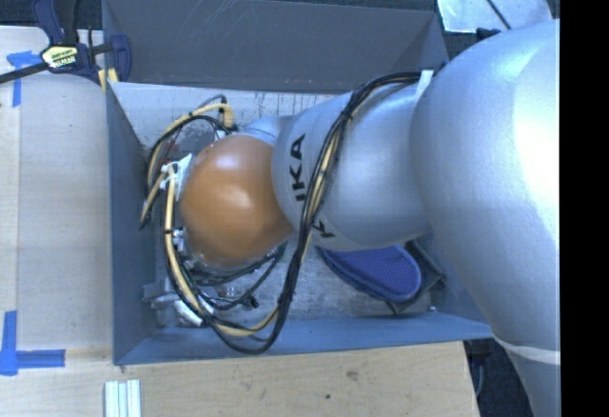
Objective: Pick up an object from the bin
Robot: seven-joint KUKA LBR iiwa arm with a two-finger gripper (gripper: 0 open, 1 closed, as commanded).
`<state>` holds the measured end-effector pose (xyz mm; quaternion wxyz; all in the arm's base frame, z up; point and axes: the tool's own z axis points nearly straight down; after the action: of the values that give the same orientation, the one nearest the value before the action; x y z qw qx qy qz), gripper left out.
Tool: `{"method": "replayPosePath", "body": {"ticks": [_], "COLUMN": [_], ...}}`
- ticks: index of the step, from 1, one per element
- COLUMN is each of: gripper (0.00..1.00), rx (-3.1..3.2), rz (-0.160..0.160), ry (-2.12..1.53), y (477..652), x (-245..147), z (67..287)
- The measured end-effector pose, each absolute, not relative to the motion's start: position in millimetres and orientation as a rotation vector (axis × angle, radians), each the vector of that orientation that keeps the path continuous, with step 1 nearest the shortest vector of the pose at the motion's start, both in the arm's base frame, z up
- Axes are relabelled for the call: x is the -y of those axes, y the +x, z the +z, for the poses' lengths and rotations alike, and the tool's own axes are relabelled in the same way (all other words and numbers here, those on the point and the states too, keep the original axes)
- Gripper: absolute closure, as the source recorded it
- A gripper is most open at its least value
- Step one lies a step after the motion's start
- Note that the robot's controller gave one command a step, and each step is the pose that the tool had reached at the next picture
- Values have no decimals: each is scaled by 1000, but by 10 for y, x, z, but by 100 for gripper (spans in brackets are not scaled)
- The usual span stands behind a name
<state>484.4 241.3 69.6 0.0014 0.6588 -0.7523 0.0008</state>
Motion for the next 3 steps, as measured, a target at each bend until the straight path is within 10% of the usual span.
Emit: {"method": "replayPosePath", "body": {"ticks": [1, 3], "gripper": [100, 100], "rx": [2363, 2376], "rz": [0, 1], "ry": [2068, 2065], "y": [4843, 4866], "x": [-2420, -2431], "z": [698, 1180]}}
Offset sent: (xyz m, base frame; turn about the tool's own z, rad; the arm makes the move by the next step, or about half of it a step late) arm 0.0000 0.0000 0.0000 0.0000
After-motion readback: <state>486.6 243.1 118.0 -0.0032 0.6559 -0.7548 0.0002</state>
